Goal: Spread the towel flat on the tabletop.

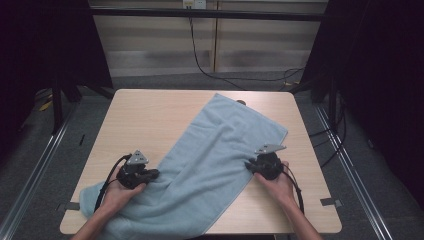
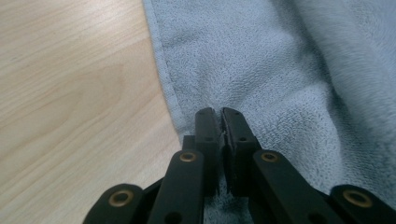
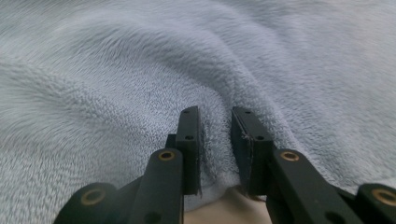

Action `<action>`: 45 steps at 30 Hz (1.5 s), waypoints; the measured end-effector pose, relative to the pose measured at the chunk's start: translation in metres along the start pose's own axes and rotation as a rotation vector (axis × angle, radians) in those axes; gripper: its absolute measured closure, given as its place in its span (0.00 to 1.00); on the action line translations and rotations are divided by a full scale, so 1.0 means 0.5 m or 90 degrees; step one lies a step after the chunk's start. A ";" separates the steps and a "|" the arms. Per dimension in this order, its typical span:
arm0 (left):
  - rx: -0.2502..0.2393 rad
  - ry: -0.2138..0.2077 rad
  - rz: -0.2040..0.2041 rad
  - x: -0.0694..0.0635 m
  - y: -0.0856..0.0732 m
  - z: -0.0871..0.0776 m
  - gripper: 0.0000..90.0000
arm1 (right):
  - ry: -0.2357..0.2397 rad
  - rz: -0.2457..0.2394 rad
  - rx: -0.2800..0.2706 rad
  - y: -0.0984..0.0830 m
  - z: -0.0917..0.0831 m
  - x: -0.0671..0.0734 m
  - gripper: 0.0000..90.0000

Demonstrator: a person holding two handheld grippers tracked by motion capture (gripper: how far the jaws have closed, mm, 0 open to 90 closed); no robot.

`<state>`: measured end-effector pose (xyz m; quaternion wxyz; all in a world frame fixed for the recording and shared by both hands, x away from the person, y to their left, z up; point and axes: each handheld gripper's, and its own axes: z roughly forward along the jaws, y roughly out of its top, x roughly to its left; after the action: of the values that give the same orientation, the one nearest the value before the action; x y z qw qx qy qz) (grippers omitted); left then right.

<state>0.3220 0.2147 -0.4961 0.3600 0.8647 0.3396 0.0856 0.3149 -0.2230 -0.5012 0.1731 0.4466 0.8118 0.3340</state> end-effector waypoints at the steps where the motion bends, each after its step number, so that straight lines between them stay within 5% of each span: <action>1: -0.002 -0.001 -0.006 0.003 0.002 0.002 0.96 | -0.009 0.010 0.004 0.006 0.005 -0.015 0.82; 8: -0.007 -0.030 -0.056 0.014 0.022 0.022 0.96 | -0.051 0.059 -0.003 0.046 0.048 -0.105 0.84; 14: -0.026 -0.069 -0.098 0.028 0.026 0.013 0.96 | -0.068 0.080 -0.004 0.079 0.082 -0.132 0.82; 17: -0.044 -0.058 -0.088 0.030 0.023 -0.012 0.95 | -0.066 0.077 -0.003 0.081 0.082 -0.123 0.70; 20: -0.076 -0.060 -0.078 0.038 0.017 -0.039 0.94 | -0.034 0.054 -0.030 0.073 0.044 -0.080 0.61; 23: -0.088 -0.057 -0.099 0.054 0.014 -0.046 0.93 | 0.026 0.048 -0.059 0.053 -0.003 -0.029 0.59; 28: -0.064 -0.032 -0.096 0.061 0.011 -0.033 0.87 | 0.103 0.001 -0.044 0.008 -0.053 0.080 0.57; 33: -0.063 -0.050 -0.067 0.047 0.009 -0.048 0.77 | 0.167 -0.043 -0.016 -0.038 -0.065 0.167 0.55; 36: -0.043 -0.048 -0.051 0.040 -0.002 -0.034 0.67 | 0.184 -0.046 -0.008 -0.050 -0.062 0.188 0.51; 39: -0.022 -0.043 -0.047 0.036 -0.004 -0.016 0.62 | 0.170 -0.076 -0.003 -0.054 -0.052 0.202 0.48; 41: -0.012 -0.029 -0.034 0.034 -0.002 -0.006 0.62 | 0.136 -0.123 -0.007 -0.056 -0.050 0.212 0.52; 45: 0.008 0.001 0.010 0.025 0.009 0.000 0.84 | 0.120 -0.128 -0.020 -0.054 -0.049 0.201 0.92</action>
<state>0.3340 0.2206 -0.4943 0.3536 0.8696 0.3337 0.0866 0.2298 -0.1581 -0.5010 0.1358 0.3273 0.8596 0.3680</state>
